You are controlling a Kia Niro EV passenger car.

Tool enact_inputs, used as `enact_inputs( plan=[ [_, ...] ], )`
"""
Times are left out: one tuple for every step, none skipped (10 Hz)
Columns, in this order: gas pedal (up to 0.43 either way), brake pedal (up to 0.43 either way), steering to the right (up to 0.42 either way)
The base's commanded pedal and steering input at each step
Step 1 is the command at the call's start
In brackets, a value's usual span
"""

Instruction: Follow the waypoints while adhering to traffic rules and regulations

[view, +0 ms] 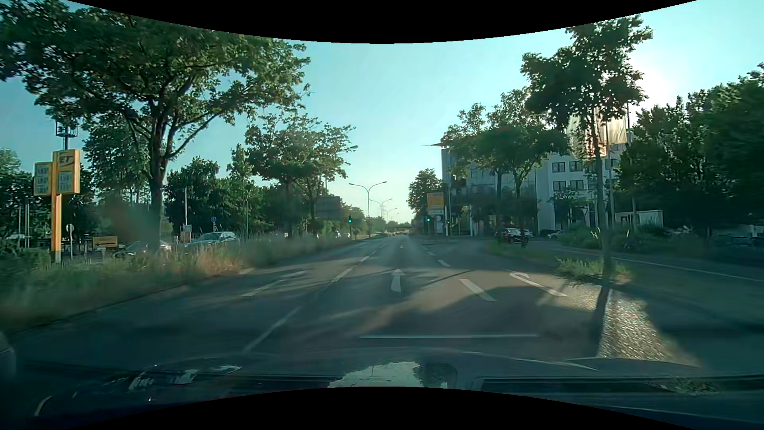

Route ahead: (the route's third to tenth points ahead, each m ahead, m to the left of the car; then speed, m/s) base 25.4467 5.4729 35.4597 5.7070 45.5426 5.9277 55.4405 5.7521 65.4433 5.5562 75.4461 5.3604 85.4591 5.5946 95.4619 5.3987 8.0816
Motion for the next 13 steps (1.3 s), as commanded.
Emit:
enact_inputs(
  plan=[
    [0.087, 0.000, 0.001],
    [0.098, 0.000, -0.005],
    [0.098, 0.000, -0.012],
    [0.118, 0.000, -0.012],
    [0.118, 0.000, -0.011],
    [0.118, 0.000, -0.010],
    [0.130, 0.000, -0.010],
    [0.130, 0.000, -0.009],
    [0.130, 0.000, -0.009],
    [0.130, 0.000, -0.008],
    [0.130, 0.000, -0.007],
    [0.130, 0.000, -0.005],
    [0.130, 0.000, -0.005]
  ],
)
